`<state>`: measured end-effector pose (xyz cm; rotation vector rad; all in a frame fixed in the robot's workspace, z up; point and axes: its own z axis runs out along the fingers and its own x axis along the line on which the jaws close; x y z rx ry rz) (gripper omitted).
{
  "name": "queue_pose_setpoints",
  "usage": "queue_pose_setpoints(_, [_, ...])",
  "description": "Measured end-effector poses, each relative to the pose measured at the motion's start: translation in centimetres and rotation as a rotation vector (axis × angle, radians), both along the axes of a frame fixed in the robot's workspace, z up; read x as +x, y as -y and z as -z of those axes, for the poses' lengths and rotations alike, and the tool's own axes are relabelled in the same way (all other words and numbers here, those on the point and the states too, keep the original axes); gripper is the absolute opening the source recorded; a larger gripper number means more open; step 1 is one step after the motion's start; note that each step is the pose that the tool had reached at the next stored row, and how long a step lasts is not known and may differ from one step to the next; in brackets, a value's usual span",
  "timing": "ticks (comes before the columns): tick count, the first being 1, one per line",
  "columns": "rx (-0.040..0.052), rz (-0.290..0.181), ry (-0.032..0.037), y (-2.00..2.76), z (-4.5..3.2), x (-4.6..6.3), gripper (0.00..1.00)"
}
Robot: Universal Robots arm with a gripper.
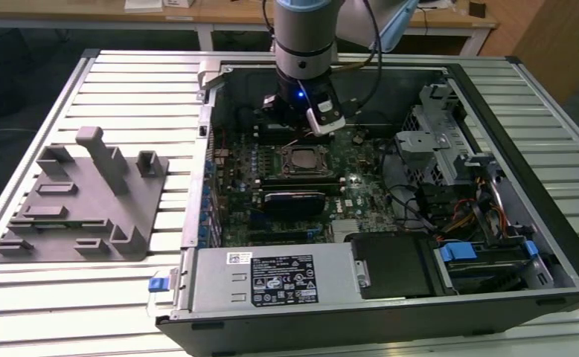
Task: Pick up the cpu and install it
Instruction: 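Install the first cpu locking lever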
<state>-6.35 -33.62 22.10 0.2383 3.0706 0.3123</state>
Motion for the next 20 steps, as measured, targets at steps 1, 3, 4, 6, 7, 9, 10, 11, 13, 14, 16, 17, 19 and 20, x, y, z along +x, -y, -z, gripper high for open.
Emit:
queue_pose_setpoints(1, [0.0001,0.000,0.0001,-0.07,0.05,0.05,0.11])
queue_pose_setpoints(3, [0.0001,0.000,0.0001,-0.21,0.16,0.16,0.11])
queue_pose_setpoints(4, [0.0001,0.000,0.0001,-0.28,0.20,0.20,0.11])
queue_pose_setpoints(6, [0.0003,0.000,0.0011,-0.35,0.35,0.23,0.11])
queue_pose_setpoints(7, [0.0002,0.000,0.0031,-0.36,0.44,0.23,0.11])
queue_pose_setpoints(9, [0.0001,0.000,0.0088,-0.37,0.59,0.23,0.11])
queue_pose_setpoints(10, [-0.0001,0.000,0.0126,-0.36,0.64,0.23,0.11])
queue_pose_setpoints(11, [-0.0002,0.000,0.0173,-0.36,0.69,0.23,0.11])
queue_pose_setpoints(13, [-0.0001,0.000,0.0302,-0.37,0.76,0.23,0.11])
queue_pose_setpoints(14, [-0.0002,0.000,0.0381,-0.37,0.79,0.23,0.11])
queue_pose_setpoints(16, [0.0000,0.000,0.0537,-0.38,0.85,0.23,0.11])
queue_pose_setpoints(17, [0.0001,0.000,0.0609,-0.39,0.87,0.23,0.11])
queue_pose_setpoints(19, [0.0001,0.000,0.0626,-0.39,0.88,0.24,0.11])
queue_pose_setpoints(20, [0.0001,0.000,0.0629,-0.39,0.88,0.24,0.11])
